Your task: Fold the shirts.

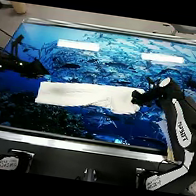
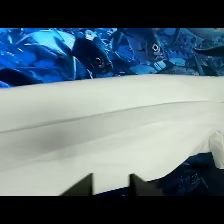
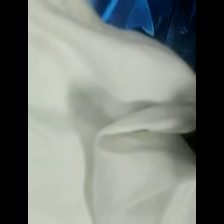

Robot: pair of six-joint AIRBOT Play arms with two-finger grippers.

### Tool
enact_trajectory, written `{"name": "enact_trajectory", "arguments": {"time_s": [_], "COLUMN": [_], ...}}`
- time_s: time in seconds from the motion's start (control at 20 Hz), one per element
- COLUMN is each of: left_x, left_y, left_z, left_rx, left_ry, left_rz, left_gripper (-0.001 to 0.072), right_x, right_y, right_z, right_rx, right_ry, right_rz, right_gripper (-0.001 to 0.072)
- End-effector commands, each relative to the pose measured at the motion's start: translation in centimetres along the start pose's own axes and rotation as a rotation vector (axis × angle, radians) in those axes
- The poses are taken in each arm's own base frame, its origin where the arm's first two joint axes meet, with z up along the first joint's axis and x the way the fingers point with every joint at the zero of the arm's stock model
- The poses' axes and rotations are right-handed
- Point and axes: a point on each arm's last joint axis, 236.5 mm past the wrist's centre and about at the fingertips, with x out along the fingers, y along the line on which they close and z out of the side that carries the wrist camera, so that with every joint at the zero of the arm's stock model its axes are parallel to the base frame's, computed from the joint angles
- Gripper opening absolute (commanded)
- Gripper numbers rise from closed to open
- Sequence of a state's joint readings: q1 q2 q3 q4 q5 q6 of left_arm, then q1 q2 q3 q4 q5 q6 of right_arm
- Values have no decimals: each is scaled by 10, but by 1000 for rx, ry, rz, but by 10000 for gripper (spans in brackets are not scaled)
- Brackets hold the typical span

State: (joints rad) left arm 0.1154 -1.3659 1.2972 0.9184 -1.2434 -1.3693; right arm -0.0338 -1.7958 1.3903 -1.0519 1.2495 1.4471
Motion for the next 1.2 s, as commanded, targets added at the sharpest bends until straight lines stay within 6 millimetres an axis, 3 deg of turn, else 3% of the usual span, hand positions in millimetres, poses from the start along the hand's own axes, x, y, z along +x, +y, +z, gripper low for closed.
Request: {"name": "enact_trajectory", "arguments": {"time_s": [0.0,0.15,0.35,0.5,0.65,0.75,0.8,0.9,1.0,1.15], "left_x": [41,115,203,244,265,262,255,223,172,57], "left_y": [-34,-85,-136,-165,-197,-207,-204,-187,-158,-83], "left_z": [-8,-35,-94,-132,-161,-164,-152,-110,-61,8], "left_rx": [64,73,10,-61,-98,-56,-38,22,74,122], "left_ry": [13,79,206,264,296,295,267,176,69,-132], "left_rz": [-30,-125,-219,-265,-333,-361,-356,-319,-242,-30], "left_gripper": [48,31,31,30,30,28,28,27,27,27], "right_x": [-34,-96,-160,-190,-210,-215,-215,-203,-173,-112], "right_y": [46,98,131,144,160,171,181,203,231,272], "right_z": [-8,-26,-69,-94,-106,-104,-98,-93,-91,-78], "right_rx": [-63,-138,-211,-242,-267,-264,-268,-305,-348,-359], "right_ry": [-18,-97,-154,-198,-249,-274,-297,-311,-283,-251], "right_rz": [99,195,200,196,224,269,296,317,335,383], "right_gripper": [20,18,18,18,18,18,18,18,18,19]}}
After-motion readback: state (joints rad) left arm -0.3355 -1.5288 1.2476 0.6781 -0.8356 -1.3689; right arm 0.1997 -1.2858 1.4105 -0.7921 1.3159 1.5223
